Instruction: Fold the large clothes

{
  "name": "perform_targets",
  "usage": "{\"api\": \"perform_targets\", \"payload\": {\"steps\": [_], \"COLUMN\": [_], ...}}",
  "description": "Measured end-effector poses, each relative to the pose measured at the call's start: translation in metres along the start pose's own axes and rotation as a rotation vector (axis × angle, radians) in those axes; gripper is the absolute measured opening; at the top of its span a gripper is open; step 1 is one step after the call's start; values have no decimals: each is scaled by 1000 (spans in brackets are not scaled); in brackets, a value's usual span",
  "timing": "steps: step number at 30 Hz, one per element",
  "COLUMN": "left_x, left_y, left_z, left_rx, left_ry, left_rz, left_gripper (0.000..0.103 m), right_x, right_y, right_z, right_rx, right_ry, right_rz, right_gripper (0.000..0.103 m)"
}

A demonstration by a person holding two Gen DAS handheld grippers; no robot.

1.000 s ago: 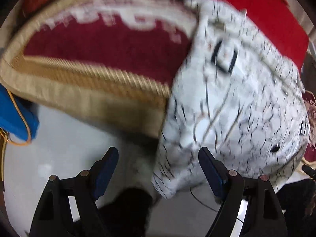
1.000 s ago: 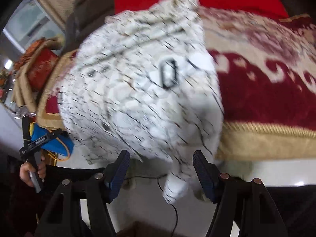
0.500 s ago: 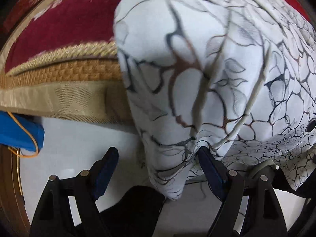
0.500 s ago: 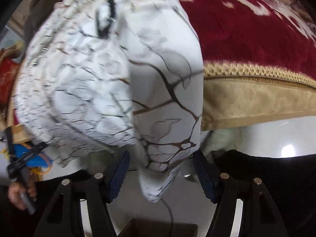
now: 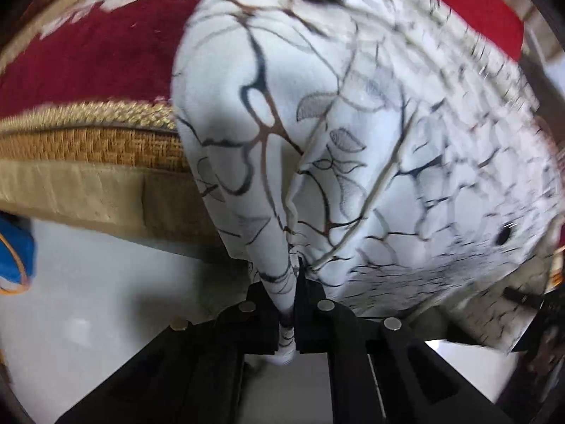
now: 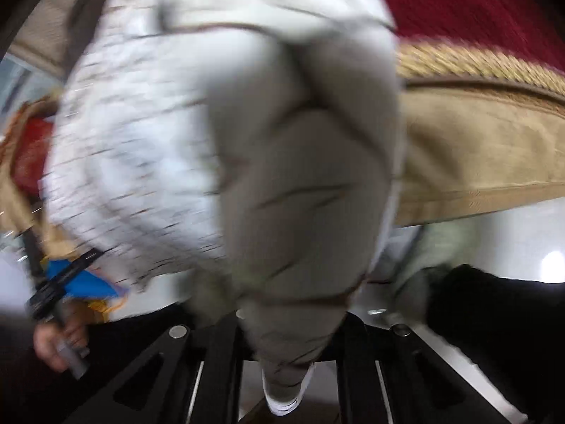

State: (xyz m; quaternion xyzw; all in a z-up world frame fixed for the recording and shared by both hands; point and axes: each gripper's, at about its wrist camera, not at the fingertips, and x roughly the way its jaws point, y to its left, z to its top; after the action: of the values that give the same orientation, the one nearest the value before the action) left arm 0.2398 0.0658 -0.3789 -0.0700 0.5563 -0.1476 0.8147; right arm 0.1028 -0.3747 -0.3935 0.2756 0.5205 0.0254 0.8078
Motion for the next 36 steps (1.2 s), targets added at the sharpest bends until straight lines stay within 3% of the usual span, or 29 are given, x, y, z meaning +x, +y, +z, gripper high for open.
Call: {"api": "perform_targets", "payload": {"steps": [6,9,13,20,24,27,33,36], "left_x": [-41,-66,-88,-144,-169,-176,-158,-129], "left_y": [4,-3,0,-3,1,-3,7,12], "left_z": [1,1,13,76,132,167,241,278], "left_rx": [-114,-98,-103,-111,-107,-103,-191,-235], "left_ry": [-50,-111,-152,-292,-363,-387,-407,-425], "left_rz": [-268,-341,-414,-562,-576,-541,-500,-421], "left_gripper": [4,4,4,3,3,3,3,3], "right_x": [-70,-105,-142,-174,-190,-194,-181,-150], "right_y": [41,52,59,56,44,27,-12,-37], "right_z": [10,25,49,101,143,191,275,311], "right_rx": [-96,-119,-121,-93,-40,38,233,371], "right_ry": [-62,-130,-239,-383,-463,-530,-637,-641], "right_rz": [374,481,563,573,575,571,548,557], "right_gripper": [9,9,9,8,8,8,8,8]}}
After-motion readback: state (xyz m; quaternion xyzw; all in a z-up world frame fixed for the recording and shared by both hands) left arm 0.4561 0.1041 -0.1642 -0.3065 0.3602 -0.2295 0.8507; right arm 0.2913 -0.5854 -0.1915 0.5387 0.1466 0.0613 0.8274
